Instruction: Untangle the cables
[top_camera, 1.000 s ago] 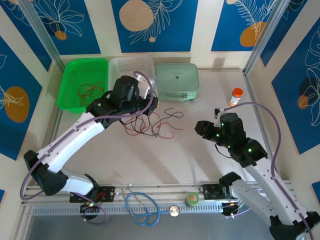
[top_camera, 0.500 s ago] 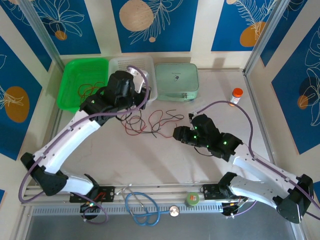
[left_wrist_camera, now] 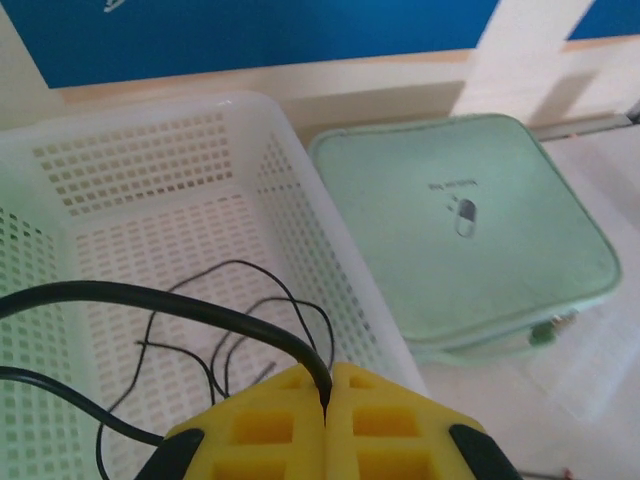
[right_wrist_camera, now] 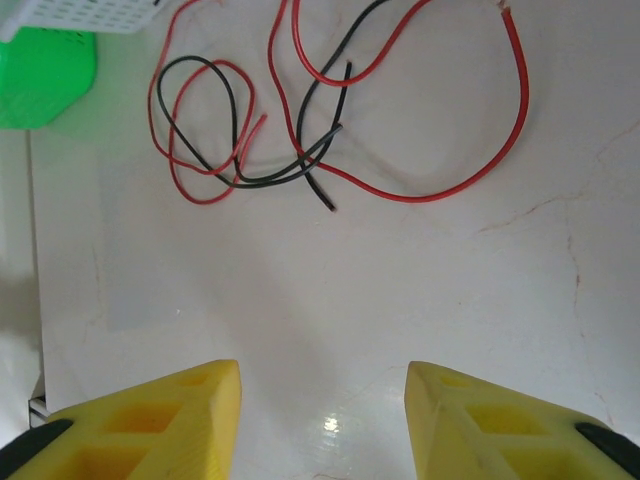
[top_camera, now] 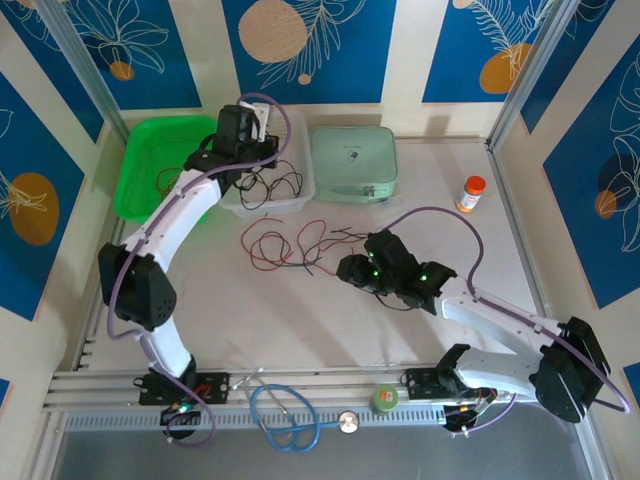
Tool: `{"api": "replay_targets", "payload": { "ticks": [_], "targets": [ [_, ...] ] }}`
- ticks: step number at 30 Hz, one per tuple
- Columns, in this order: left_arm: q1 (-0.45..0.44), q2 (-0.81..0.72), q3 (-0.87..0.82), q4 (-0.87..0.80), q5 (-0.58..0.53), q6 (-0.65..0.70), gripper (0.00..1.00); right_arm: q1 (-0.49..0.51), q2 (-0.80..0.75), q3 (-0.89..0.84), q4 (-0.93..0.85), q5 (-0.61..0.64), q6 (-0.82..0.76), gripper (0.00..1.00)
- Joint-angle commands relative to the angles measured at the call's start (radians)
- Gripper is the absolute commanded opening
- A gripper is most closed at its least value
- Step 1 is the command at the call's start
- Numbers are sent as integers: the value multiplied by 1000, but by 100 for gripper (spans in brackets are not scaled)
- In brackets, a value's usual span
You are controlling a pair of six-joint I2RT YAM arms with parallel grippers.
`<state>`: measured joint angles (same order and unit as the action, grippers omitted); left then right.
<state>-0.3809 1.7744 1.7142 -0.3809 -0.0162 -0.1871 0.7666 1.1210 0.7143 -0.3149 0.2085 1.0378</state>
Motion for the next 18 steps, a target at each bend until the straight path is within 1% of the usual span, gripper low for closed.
{"api": "replay_targets", "payload": {
  "ticks": [1, 5, 6, 10, 18],
  "targets": [
    [39, 55, 54, 135, 43, 30, 0, 7, 47, 28, 35, -24, 16, 47],
    [64, 137, 105, 181, 65, 60, 0, 15, 105, 49, 67, -40, 10, 48],
    [67, 161, 117, 194, 72, 65, 0, 17, 121, 58, 69, -40, 6, 50],
    [71, 245, 152, 226, 82, 74, 0, 20, 182, 103, 66, -41, -19, 53],
    [82, 353, 101, 302, 46, 62, 0, 5, 309, 227, 36, -18, -104, 53]
  ]
}}
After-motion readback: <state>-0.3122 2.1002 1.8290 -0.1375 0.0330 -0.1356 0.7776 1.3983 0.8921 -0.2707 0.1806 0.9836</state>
